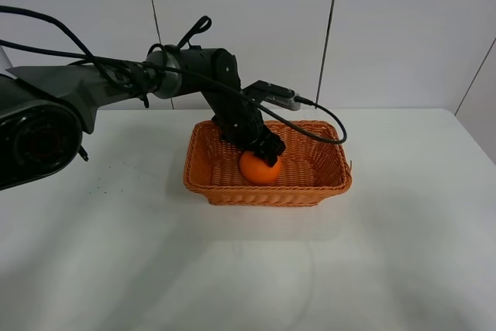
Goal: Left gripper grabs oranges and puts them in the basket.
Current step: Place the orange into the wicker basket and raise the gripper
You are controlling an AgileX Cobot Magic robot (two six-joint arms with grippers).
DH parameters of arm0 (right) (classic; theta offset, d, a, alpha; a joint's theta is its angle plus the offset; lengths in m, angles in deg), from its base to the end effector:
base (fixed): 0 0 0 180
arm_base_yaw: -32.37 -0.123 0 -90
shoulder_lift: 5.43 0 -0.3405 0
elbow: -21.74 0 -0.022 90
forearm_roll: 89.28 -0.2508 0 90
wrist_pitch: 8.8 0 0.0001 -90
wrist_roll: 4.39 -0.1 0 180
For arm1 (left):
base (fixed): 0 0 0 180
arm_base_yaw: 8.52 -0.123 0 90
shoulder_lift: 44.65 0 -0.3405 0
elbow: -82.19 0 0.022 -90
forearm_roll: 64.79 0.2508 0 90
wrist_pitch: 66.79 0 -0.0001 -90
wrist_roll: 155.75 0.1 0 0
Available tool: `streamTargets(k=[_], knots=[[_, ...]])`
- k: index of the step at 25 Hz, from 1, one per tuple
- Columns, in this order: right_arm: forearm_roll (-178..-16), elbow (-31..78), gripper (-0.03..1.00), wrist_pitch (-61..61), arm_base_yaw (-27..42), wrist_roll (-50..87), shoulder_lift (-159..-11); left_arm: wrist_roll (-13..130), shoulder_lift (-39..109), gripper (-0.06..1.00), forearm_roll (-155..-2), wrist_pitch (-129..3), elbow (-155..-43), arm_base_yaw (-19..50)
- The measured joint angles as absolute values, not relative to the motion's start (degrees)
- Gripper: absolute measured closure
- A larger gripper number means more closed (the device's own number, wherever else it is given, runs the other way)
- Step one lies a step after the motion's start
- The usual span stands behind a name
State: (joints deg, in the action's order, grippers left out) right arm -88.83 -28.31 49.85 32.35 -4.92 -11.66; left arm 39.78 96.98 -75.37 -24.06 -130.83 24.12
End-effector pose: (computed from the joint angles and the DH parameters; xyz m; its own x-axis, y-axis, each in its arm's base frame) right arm -0.0515 -0.0007 0.2752 -0.4215 0.0050 -0.9068 0.0079 1.0000 0.0019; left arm 0.4648 -0.3125 0.1885 -0.6500 0.5746 -0.4973 0.6797 0.7323 -0.0424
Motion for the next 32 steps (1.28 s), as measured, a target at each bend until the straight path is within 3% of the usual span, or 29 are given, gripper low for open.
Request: streamTargets(k=[6,32], knots=[[-88.8,-28.3,0.27,49.8,32.3,-4.9,-11.7,39.8,97.0,0.07,-75.3,-24.1,-130.8,24.1],[-88.8,-28.3,0.27,49.8,32.3,-4.9,-11.7,38.3,94.6,0.00,-75.2,-20.8,-130.8,24.1]])
